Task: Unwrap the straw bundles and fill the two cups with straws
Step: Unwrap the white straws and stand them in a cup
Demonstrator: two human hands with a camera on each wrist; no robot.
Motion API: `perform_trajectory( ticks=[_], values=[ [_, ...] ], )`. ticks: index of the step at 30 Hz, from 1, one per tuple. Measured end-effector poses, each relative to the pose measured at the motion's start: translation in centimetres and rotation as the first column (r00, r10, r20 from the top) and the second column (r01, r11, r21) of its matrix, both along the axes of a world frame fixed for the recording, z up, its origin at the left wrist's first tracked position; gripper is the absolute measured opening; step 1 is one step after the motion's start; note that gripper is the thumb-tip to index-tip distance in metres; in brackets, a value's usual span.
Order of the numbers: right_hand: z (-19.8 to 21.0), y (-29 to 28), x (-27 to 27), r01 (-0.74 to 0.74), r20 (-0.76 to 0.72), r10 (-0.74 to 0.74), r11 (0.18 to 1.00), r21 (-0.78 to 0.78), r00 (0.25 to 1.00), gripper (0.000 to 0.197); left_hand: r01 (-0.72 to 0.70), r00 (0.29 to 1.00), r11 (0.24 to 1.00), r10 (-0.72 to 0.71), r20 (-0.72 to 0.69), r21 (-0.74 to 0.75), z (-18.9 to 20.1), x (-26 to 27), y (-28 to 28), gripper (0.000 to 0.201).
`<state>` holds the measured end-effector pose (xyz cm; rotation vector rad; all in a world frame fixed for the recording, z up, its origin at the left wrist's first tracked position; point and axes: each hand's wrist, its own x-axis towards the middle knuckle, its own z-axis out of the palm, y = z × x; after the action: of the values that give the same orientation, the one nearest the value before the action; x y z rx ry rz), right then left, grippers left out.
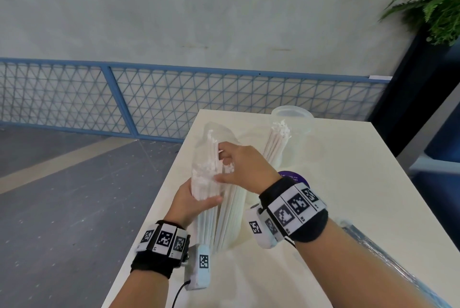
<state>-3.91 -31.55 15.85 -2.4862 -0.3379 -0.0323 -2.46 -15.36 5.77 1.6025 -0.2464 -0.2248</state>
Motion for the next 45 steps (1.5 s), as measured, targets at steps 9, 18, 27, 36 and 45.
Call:
perform_trajectory(
  ticks=[9,18,27,36,45],
  values=[
    [-0.6,1.0,-0.3,-0.075,-0.010,0.076,0.945,-0.318,0.997,0.061,0.137,0.991,0.990,-0.136,-0.003,0.023,-0.1,-0.4,0.0,0.078],
    [-1.3,1.1,0.5,-0.102,0.012,0.121,0.882,-0.460,0.993,0.043,0.074,0.997,0.997,-0.074,0.008,0.033,0.1,-0.3,-0.1,0.047],
    [-2.4,0.9,1.0,0.019,0.042,-0.018,1.000,-0.013,0.999,0.032,0.015,0.998,0.999,-0.018,-0.066,-0.044,-0.5,0.3,0.2,0.066],
    [0.1,-0.7,0.8,0.072,0.097,-0.113,0.932,0.354,0.989,0.027,-0.051,0.995,0.998,0.048,-0.087,-0.031,-0.2,0.1,-0.4,0.027],
    [-3.0,1.0,-0.5,0.237,0.085,-0.249,0.962,0.133,0.965,0.040,-0.079,0.996,0.996,0.076,-0.055,-0.049,-0.2,-0.5,-0.9,0.020]
  ],
)
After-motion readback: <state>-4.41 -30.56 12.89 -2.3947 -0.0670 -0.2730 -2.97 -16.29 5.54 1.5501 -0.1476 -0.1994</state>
